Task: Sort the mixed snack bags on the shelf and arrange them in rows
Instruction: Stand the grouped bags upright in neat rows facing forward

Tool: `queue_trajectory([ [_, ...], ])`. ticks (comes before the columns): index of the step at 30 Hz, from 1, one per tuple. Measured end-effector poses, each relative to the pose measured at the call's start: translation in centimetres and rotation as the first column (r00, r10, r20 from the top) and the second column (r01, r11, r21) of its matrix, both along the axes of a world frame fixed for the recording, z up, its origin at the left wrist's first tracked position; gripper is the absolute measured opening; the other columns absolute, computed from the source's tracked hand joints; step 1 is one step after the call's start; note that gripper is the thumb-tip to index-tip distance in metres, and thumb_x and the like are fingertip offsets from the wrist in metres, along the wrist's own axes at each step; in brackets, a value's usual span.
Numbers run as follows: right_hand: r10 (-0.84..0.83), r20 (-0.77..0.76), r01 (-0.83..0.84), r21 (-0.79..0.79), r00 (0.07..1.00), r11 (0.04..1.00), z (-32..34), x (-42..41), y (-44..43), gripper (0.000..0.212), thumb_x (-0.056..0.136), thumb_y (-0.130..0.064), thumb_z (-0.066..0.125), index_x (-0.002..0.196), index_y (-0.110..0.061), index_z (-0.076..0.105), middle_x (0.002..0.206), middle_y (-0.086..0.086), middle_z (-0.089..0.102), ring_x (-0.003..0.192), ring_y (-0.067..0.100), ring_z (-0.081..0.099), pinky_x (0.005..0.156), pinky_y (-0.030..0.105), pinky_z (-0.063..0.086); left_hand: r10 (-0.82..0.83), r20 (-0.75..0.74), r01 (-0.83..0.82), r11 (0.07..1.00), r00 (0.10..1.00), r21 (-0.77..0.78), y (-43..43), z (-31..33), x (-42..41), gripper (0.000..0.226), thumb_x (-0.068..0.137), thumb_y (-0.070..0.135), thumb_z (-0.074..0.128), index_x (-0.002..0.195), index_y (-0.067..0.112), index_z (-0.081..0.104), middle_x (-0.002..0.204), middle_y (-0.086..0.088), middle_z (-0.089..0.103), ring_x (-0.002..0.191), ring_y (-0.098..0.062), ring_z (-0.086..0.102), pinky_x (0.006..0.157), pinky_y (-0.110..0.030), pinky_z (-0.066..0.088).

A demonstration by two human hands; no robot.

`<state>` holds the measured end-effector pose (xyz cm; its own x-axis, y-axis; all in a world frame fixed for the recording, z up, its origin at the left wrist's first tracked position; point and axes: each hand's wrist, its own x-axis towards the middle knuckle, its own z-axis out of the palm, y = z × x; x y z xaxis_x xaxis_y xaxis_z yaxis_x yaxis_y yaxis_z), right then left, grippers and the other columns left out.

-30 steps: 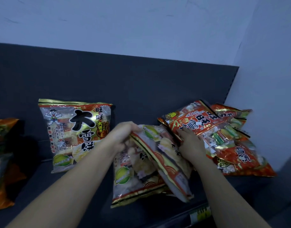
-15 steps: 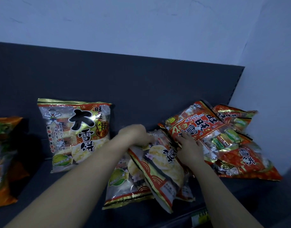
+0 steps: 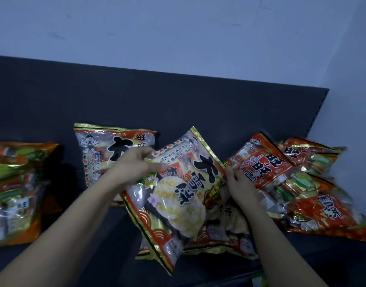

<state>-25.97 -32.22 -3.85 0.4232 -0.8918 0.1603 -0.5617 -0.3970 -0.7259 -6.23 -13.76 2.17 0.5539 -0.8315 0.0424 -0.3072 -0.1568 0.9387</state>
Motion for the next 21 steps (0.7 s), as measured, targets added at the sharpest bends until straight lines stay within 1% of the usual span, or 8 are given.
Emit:
queue_trajectory([
  [3, 0.025, 0.256, -0.038, 0.045, 0.966, 0.998, 0.9, 1.6, 2.0, 0.074, 0.090, -0.069, 0.037, 0.146, -0.021, 0.035, 0.138, 0.004, 0.050, 0.128, 0.028, 0.047, 0.100, 0.041, 0.042, 0.095, -0.115, -0.110, 0.984, 0.989, -0.141, 2.7, -1.2, 1.3, 0.046, 0.072, 0.024, 0.078, 0.114, 0.015, 0.062, 0.109, -0.006, 0.070, 0.090, -0.027, 0.070, 0.081, -0.039, 0.055],
  [6, 0.100, 0.481, -0.221, 0.201, 0.871, 0.954, 2.0, 3.7, 3.9, 0.081, 0.087, -0.055, 0.059, 0.151, -0.022, 0.022, 0.127, -0.005, 0.051, 0.109, 0.012, 0.052, 0.082, 0.028, 0.045, 0.160, -0.245, -0.225, 0.937, 0.956, -0.268, 4.6, -3.5, 2.9, 0.052, 0.070, 0.022, 0.076, 0.119, 0.014, 0.060, 0.115, -0.010, 0.068, 0.093, -0.031, 0.070, 0.081, -0.044, 0.057],
  [9, 0.289, 0.435, -0.441, 0.305, 0.853, 0.844, 2.1, 6.1, 5.9, 0.049, 0.083, -0.043, 0.072, 0.123, -0.032, 0.046, 0.118, -0.003, 0.061, 0.104, 0.011, 0.061, 0.084, 0.029, 0.051, 0.198, -0.301, -0.293, 0.903, 0.933, -0.315, 6.3, -5.5, 4.3, 0.062, 0.069, 0.021, 0.074, 0.127, 0.016, 0.053, 0.117, -0.012, 0.065, 0.090, -0.028, 0.071, 0.073, -0.042, 0.059],
  [11, 0.370, 0.372, -0.477, 0.256, 0.851, 0.841, 1.6, 7.4, 7.5, 0.045, 0.081, -0.035, 0.076, 0.112, -0.034, 0.044, 0.117, 0.004, 0.062, 0.107, 0.021, 0.061, 0.091, 0.037, 0.053, 0.222, -0.306, -0.320, 0.891, 0.926, -0.323, 7.5, -6.9, 5.4, 0.062, 0.071, 0.017, 0.073, 0.129, 0.016, 0.050, 0.114, -0.012, 0.065, 0.085, -0.023, 0.071, 0.064, -0.037, 0.059],
  [13, 0.434, 0.340, -0.508, 0.168, 0.834, 0.845, 1.0, 8.8, 8.7, 0.054, 0.079, -0.034, 0.078, 0.118, -0.022, 0.043, 0.118, 0.014, 0.060, 0.111, 0.031, 0.058, 0.095, 0.050, 0.050, 0.254, -0.266, -0.331, 0.895, 0.930, -0.299, 8.7, -8.2, 6.4, 0.054, 0.078, 0.009, 0.070, 0.128, 0.017, 0.050, 0.113, -0.014, 0.065, 0.088, -0.026, 0.068, 0.059, -0.034, 0.059],
  [15, 0.482, 0.337, -0.547, 0.132, 0.809, 0.826, 0.3, 10.2, 9.7, 0.054, 0.080, -0.027, 0.077, 0.119, -0.016, 0.042, 0.113, 0.009, 0.063, 0.108, 0.030, 0.061, 0.095, 0.051, 0.050, 0.282, -0.237, -0.341, 0.901, 0.930, -0.268, 9.9, -9.3, 7.4, 0.049, 0.083, 0.003, 0.066, 0.126, 0.020, 0.051, 0.109, -0.011, 0.067, 0.092, -0.029, 0.066, 0.055, -0.032, 0.058],
  [17, 0.501, 0.312, -0.555, 0.111, 0.807, 0.825, 0.0, 11.7, 10.4, 0.057, 0.085, -0.020, 0.073, 0.131, -0.020, 0.038, 0.113, -0.008, 0.060, 0.110, 0.021, 0.059, 0.096, 0.041, 0.050, 0.300, -0.227, -0.351, 0.906, 0.926, -0.237, 10.9, -10.4, 8.3, 0.056, 0.083, 0.002, 0.067, 0.131, 0.025, 0.049, 0.112, -0.006, 0.066, 0.093, -0.023, 0.068, 0.058, -0.032, 0.059],
  [21, 0.476, 0.246, -0.503, 0.061, 0.844, 0.862, -0.7, 13.8, 11.5, 0.078, 0.092, -0.015, 0.064, 0.151, -0.039, 0.019, 0.137, -0.007, 0.051, 0.123, 0.017, 0.053, 0.101, 0.041, 0.048, 0.380, -0.182, -0.410, 0.895, 0.907, -0.175, 11.8, -11.6, 9.1, 0.061, 0.083, -0.001, 0.067, 0.135, 0.022, 0.043, 0.115, -0.003, 0.062, 0.089, -0.012, 0.067, 0.059, -0.026, 0.058],
])
